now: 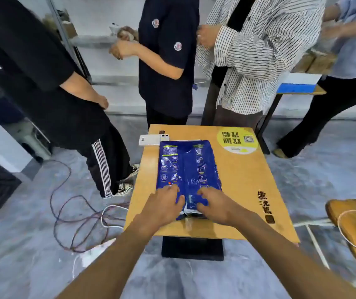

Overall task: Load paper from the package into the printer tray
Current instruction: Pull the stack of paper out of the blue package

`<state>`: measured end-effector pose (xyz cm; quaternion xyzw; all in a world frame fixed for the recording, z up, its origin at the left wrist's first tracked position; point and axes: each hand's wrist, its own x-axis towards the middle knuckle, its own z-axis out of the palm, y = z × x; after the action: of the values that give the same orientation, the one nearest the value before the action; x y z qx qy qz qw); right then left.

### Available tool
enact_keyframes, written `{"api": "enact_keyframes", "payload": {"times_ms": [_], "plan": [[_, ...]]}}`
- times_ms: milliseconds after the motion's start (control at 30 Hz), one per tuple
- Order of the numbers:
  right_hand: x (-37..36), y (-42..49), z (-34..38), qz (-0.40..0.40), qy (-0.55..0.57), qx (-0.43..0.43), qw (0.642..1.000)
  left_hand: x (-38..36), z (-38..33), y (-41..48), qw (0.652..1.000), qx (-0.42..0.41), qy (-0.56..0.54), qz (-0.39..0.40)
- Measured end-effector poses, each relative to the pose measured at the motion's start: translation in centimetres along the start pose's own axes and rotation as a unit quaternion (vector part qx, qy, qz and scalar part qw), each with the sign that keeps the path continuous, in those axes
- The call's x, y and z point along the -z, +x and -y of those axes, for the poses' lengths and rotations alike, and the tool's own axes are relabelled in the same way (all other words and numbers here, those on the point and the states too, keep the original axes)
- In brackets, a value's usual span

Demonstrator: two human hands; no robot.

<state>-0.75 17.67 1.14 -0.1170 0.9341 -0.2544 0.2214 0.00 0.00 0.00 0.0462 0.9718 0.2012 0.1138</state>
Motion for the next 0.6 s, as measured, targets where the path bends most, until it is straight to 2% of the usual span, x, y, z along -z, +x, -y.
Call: {"api": "enact_keyframes", "payload": {"times_ms": [167, 233, 367, 600], "plan": [[-6.1, 1.0, -2.3, 0.079, -0.037, -0.004, 0.996, -5.0, 1.1, -0.5, 0.997, 0.012, 0.022, 0.071], [-7.7, 1.4, -3.0, 0.073, -0.070, 0.002, 0.995, -6.7, 1.9, -0.5, 0.995, 0.003, 0.025, 0.094], [-9.2, 1.0, -4.1, -0.013, -0.086, 0.046, 0.995, -9.1, 2.5, -1.0, 0.995, -0.025, 0.009, 0.091], [-9.3, -0.5, -4.4, -0.124, -0.077, 0.093, 0.985, -10.4, 2.4, -1.7, 0.991, -0.132, -0.008, 0.006]]}}
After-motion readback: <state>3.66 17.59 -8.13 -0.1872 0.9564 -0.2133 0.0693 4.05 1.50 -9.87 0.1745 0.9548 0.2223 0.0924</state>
